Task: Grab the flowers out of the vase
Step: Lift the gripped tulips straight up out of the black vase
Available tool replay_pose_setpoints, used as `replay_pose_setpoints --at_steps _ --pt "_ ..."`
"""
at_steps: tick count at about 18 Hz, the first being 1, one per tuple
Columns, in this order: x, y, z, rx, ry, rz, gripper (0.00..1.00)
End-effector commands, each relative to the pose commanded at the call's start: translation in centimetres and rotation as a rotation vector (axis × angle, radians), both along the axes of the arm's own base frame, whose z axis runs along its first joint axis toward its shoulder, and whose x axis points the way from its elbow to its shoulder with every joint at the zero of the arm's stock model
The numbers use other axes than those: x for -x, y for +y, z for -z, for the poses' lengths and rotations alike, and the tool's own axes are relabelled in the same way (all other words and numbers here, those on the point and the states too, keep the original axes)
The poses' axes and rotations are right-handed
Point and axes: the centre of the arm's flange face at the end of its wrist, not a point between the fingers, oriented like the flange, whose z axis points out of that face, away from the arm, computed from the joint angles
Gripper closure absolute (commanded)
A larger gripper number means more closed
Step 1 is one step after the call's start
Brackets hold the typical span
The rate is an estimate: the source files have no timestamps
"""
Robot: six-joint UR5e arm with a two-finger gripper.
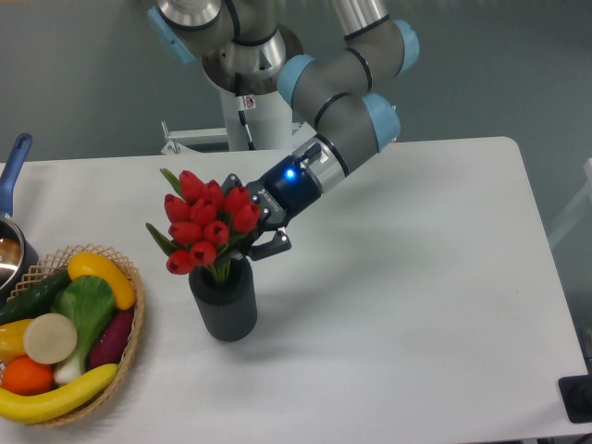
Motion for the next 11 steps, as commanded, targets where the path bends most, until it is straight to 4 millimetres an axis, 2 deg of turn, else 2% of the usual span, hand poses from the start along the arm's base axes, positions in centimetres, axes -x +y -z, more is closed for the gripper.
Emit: replay_pose_setpoints --at_steps 3,7,11 --pt "0.0 -0.1 -1.7 0.004 -0.009 -0.01 0.54" --pt "0.5 -0.6 -6.0 0.01 -0.023 -0.043 0.54" --pt "0.5 -1.2 -8.4 0.009 -0.026 -0.065 0.54"
